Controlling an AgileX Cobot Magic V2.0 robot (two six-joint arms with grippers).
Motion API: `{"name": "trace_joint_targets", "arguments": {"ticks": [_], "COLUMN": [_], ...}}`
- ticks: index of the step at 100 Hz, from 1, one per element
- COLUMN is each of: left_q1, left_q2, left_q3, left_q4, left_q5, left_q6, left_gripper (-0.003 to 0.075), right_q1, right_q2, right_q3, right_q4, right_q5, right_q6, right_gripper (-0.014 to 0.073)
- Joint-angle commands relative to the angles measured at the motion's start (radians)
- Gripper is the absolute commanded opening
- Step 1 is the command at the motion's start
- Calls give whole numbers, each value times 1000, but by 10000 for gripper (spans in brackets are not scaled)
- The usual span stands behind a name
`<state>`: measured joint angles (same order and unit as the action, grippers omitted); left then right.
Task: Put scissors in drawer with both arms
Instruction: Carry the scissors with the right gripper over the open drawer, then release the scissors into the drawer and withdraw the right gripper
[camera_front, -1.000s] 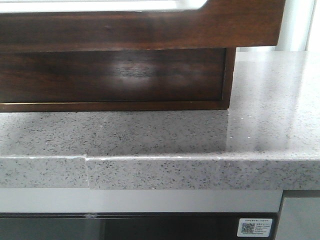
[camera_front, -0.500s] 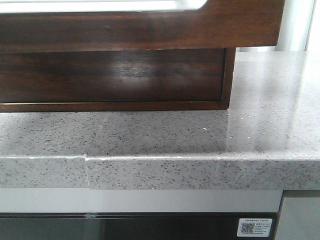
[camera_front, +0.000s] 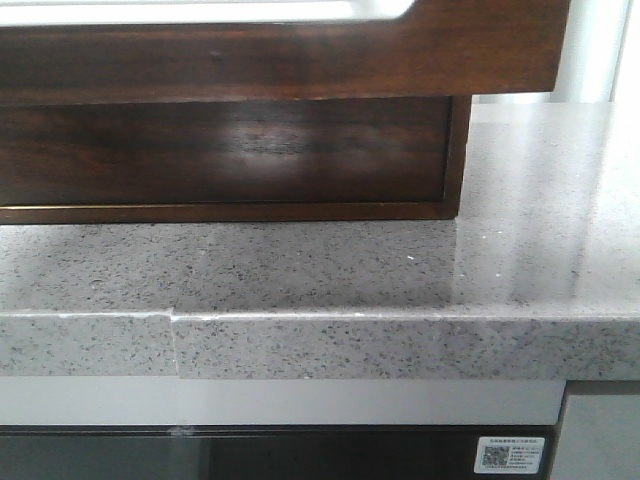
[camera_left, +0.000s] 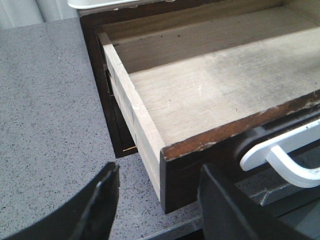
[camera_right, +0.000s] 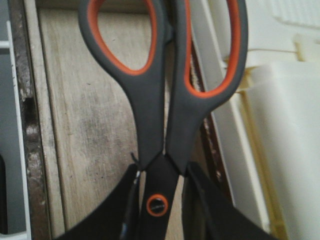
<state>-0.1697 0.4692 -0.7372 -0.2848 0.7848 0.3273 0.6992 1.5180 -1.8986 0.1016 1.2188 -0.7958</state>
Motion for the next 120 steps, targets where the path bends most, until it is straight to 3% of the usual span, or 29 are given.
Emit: {"name": "trace_joint_targets", "arguments": {"ticks": [1,59,79,90,120], "left_q1": [-7,-7,-7,-7,-7], "left_q2": [8,8,8,8,8], "left_q3": [-31,-31,-31,-31,-31], "left_q4": [-18,-18,-18,-18,-18], "left_q5": [-77,-77,-77,-77,-77], "left_q6": [-9,-8,-8,-8,-8], "left_gripper": [346,346,346,346,346], "right_q1": [23,46,46,46,44], "right_q2": [9,173,173,165,26], "right_q3": [-31,-31,-31,-35,-86], "right_q4": [-41,-126,-127,-128,-143], "right_q5": [-50,19,37,42,90], "right_q6": [-30,-73,-71,-71,121], "right_gripper": [75,78,232,244,244]}}
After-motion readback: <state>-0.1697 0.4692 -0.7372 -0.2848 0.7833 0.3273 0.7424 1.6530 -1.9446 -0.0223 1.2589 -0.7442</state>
